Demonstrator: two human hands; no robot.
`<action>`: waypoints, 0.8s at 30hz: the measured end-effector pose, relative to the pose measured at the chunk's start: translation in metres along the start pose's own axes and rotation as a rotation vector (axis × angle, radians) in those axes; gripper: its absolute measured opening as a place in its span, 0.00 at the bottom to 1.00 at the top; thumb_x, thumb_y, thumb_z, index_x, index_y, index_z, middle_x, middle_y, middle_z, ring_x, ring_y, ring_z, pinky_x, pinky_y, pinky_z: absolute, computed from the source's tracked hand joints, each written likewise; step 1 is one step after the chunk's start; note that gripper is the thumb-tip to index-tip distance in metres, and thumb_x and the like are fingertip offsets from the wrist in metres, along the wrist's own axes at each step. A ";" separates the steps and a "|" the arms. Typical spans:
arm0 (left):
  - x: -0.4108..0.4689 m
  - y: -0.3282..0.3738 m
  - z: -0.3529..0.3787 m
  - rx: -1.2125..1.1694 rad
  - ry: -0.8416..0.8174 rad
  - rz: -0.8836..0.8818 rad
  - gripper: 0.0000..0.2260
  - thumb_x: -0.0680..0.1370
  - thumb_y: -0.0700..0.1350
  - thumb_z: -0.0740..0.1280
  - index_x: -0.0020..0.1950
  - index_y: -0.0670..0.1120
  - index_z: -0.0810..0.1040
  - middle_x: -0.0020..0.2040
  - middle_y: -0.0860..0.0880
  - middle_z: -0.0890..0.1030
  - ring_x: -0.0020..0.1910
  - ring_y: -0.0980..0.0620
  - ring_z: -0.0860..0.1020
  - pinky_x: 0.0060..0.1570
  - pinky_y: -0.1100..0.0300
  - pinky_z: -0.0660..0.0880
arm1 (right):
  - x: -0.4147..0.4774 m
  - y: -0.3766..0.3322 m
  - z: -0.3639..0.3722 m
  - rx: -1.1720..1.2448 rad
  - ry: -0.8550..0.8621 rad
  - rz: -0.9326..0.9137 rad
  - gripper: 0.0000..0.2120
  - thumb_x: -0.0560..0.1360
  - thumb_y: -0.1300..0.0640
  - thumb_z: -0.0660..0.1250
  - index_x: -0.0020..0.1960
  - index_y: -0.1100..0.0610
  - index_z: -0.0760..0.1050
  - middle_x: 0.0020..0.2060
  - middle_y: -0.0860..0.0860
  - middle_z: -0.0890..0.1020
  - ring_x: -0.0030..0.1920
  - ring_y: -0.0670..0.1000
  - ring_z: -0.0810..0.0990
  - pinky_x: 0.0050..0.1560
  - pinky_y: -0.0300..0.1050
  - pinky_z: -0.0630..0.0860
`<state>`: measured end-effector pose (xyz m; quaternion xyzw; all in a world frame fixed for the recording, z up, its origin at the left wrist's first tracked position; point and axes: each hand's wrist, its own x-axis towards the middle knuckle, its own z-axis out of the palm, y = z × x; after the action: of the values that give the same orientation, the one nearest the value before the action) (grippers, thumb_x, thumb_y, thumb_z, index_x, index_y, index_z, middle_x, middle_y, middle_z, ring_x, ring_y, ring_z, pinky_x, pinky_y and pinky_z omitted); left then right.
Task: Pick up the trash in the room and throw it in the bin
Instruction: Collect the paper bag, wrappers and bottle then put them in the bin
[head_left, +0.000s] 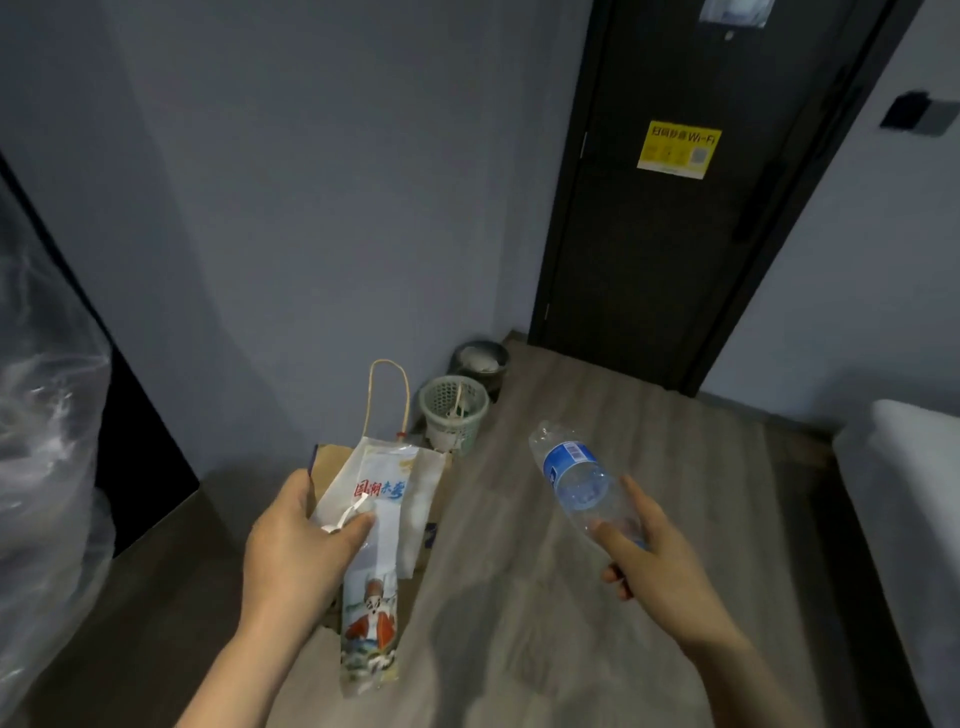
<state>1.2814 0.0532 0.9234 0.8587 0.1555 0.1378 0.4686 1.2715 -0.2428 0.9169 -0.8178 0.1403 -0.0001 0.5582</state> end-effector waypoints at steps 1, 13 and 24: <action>0.014 0.000 0.007 0.014 -0.005 -0.001 0.13 0.68 0.44 0.76 0.43 0.49 0.73 0.38 0.54 0.80 0.37 0.54 0.78 0.37 0.52 0.76 | 0.017 -0.001 0.004 0.005 0.000 0.015 0.32 0.76 0.53 0.68 0.75 0.43 0.58 0.47 0.49 0.78 0.33 0.49 0.79 0.31 0.39 0.74; 0.206 0.031 0.112 0.082 -0.026 -0.078 0.14 0.71 0.46 0.74 0.52 0.50 0.73 0.44 0.52 0.80 0.43 0.49 0.80 0.39 0.53 0.77 | 0.263 -0.015 0.026 -0.053 -0.061 0.065 0.23 0.75 0.52 0.70 0.66 0.54 0.66 0.46 0.51 0.79 0.34 0.51 0.81 0.28 0.38 0.71; 0.351 0.060 0.205 0.140 0.031 -0.088 0.12 0.71 0.44 0.74 0.43 0.46 0.70 0.38 0.52 0.77 0.35 0.54 0.75 0.27 0.61 0.67 | 0.454 -0.026 0.040 -0.219 -0.194 0.111 0.30 0.76 0.50 0.68 0.73 0.54 0.60 0.58 0.52 0.74 0.44 0.49 0.81 0.25 0.29 0.69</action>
<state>1.6891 0.0050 0.8990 0.8795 0.2094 0.1190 0.4106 1.7199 -0.3015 0.8541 -0.8610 0.1297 0.1249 0.4756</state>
